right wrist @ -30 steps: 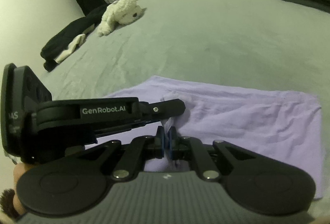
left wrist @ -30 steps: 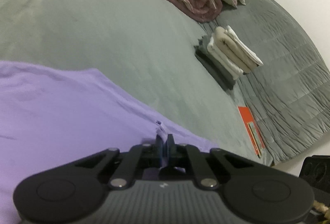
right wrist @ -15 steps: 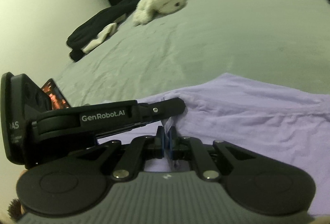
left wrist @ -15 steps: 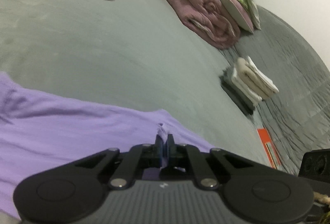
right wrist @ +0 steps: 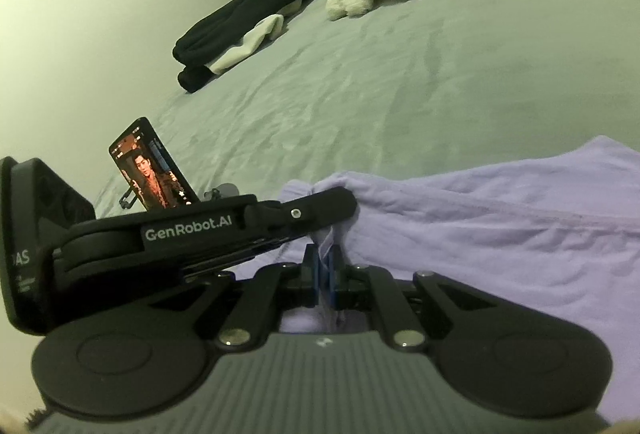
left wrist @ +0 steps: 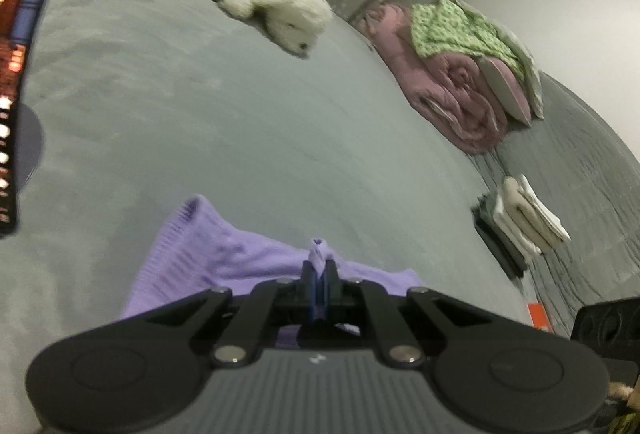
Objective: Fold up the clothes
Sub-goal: 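Fold the shirt end over the body with the right gripper while the left gripper pinches the shirt, then open both grippers and release the folded lavender shirt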
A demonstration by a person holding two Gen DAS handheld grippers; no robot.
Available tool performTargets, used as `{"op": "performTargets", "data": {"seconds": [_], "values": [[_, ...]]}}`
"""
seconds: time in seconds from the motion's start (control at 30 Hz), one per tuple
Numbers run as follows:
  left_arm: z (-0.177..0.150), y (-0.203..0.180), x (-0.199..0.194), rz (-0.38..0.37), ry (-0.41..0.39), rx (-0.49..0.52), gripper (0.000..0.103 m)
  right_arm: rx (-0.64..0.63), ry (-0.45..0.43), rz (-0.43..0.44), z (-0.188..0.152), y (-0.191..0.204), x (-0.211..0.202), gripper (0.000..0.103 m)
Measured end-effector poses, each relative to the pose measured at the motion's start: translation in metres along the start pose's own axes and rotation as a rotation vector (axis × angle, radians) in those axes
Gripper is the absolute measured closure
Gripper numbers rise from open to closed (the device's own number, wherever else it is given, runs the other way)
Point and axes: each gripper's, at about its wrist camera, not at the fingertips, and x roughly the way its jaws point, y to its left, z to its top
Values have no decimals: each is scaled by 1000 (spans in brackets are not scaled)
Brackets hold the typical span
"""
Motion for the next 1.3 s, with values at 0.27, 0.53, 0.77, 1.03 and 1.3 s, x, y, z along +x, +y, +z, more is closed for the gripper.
{"op": "performTargets", "data": {"seconds": [0.27,0.53,0.77,1.03,1.3], "values": [[6,12,-3,75,-49,-7,100,43,2,57,-2,5,25,95],[12,22,-24,84,-133,-51,99,118,15,142,-1,-1,41,87],[10,26,-38,88,-172,-52,99,75,-25,132,12,-11,14,87],[-2,4,-45,38,-179,88,99,-50,-63,-44,16,-56,-43,86],[-25,-22,-11,27,-55,282,99,-88,-66,-151,4,-104,-77,86]]}}
